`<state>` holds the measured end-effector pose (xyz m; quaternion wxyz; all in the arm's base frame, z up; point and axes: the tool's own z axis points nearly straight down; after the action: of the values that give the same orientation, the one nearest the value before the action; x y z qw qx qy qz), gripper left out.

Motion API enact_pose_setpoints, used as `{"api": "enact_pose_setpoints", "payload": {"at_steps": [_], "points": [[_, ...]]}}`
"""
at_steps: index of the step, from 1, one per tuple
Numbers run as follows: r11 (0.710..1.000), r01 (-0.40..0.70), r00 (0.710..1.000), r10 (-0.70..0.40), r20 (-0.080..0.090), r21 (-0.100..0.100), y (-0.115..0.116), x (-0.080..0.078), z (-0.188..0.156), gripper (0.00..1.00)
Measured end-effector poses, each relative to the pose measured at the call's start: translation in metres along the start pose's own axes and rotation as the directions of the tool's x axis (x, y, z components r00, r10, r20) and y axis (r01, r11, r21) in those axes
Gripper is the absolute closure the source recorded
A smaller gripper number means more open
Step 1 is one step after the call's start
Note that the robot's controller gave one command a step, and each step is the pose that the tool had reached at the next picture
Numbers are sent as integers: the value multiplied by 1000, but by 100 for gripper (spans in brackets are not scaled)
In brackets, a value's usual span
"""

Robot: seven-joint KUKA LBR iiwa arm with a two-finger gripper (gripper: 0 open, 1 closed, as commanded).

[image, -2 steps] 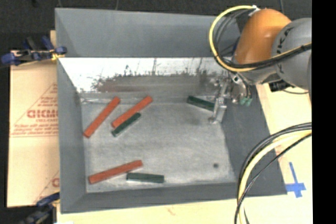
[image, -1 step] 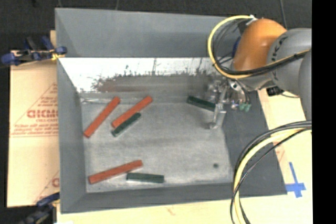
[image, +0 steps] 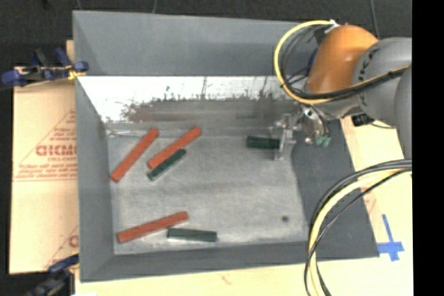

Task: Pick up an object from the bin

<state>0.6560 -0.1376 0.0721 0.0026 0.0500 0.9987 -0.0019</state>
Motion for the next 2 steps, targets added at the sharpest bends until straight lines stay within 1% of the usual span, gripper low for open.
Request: {"api": "enact_pose_setpoints", "payload": {"at_steps": [1,2], "points": [[999,39,999,-39,8,1,-22,28,-144,100],[958,287,958,-287,-1,-3,-10,80,-151,100]]}}
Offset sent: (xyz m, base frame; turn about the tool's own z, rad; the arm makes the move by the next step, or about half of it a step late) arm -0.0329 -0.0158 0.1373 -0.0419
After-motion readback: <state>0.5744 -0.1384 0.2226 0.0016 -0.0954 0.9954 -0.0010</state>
